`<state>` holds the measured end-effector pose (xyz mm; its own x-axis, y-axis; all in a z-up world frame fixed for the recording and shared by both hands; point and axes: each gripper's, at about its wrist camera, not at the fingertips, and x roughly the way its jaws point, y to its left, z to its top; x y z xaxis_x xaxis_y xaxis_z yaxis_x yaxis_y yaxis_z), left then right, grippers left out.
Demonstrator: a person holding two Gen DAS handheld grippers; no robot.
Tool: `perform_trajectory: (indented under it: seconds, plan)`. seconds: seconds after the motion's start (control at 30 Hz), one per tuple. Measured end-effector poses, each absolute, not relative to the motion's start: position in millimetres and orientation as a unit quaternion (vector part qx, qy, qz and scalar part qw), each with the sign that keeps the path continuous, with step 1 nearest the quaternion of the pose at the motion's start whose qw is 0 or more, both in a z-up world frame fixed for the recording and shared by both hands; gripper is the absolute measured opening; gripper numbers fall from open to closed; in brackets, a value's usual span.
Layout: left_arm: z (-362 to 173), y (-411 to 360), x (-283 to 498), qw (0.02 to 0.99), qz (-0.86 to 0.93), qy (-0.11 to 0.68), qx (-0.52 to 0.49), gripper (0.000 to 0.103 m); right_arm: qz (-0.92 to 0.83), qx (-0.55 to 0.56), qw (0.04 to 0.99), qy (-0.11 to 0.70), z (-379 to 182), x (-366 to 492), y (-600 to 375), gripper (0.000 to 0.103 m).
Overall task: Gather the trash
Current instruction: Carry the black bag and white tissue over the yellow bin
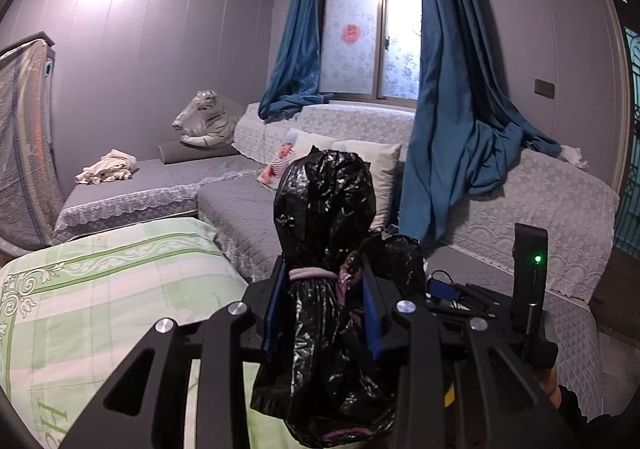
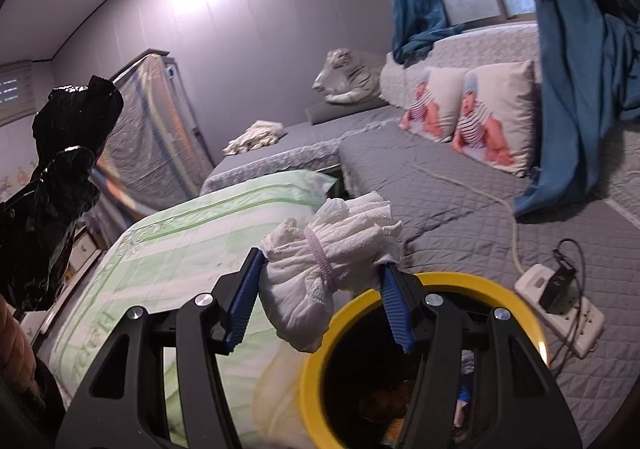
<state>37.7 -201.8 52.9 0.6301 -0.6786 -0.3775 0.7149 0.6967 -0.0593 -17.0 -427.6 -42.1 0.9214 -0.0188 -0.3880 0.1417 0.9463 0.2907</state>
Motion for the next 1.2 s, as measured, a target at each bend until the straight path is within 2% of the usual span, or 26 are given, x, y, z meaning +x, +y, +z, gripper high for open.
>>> perform_trajectory:
  seconds: [0.57, 1.2]
  plan:
    - [21.7, -285.7, 46.5, 0.869, -0.438, 0.214, 0.084, 0.031, -0.129, 0.193, 0.957, 0.174, -65.8, -48.6, -490.5, 0.054]
    - [-63.3, -349.8, 93.9, 0.837, -0.424, 0.326, 0.113, 0.031, -0.154, 0.249, 0.926, 0.239, -120.1, -25.1, -527.6, 0.054]
